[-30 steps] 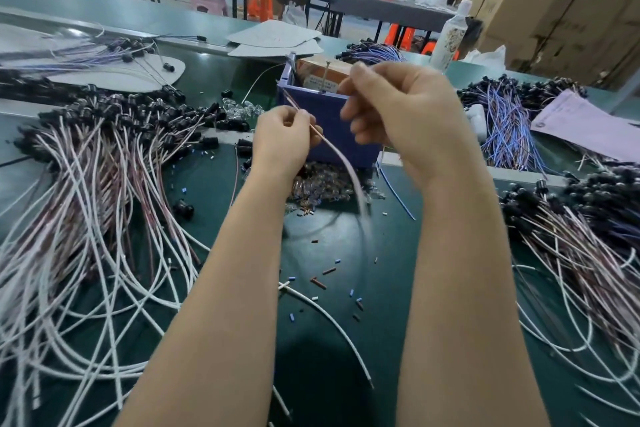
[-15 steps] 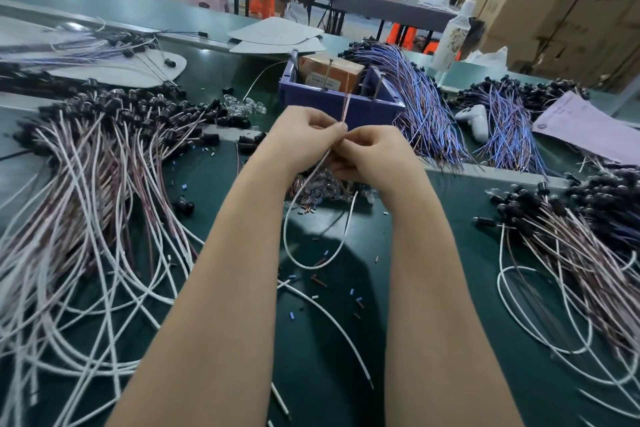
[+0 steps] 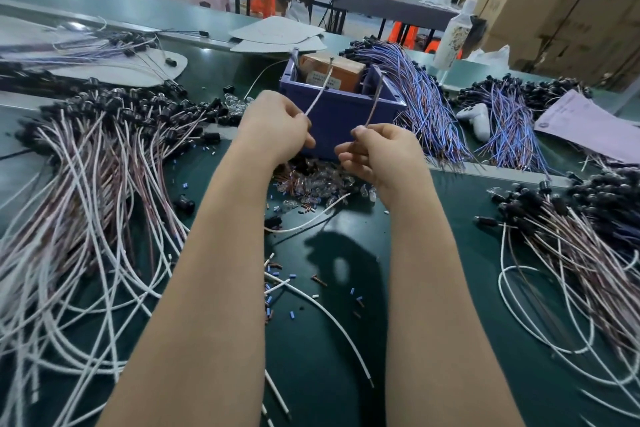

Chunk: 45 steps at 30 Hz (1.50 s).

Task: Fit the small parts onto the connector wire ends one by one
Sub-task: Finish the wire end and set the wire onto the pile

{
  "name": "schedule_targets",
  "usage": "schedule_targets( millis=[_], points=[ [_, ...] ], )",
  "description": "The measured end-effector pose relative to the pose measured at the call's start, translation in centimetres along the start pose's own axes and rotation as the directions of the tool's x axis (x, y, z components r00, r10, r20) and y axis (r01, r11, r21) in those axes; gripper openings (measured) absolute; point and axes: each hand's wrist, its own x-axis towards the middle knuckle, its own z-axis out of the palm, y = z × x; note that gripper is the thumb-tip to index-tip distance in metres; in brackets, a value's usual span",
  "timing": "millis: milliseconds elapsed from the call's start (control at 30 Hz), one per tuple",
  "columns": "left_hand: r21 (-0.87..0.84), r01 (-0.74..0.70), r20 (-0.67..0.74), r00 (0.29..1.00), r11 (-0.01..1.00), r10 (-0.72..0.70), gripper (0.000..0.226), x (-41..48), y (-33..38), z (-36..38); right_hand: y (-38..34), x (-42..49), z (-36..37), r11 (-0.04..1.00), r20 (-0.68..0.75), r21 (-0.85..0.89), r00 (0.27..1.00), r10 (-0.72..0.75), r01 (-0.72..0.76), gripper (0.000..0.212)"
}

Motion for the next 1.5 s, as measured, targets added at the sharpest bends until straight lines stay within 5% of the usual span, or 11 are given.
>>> schedule_targets(
  millis=[667, 1500],
  points=[
    [0.03, 0.043, 0.031, 0.999, 0.999, -0.044, 0.03, -0.6, 0.5, -0.1, 0.8, 1.0, -0.4, 0.924, -0.059, -0.362, 0.986, -0.154, 0.123, 0.021],
    [-0.009, 0.082, 0.116, 0.99, 0.997, -0.081, 0.02, -1.1, 1.2, -1.2, 1.0, 1.1, -0.6, 0.926, -0.06, -0.362, 0.989, -0.136, 0.105, 0.018]
  ],
)
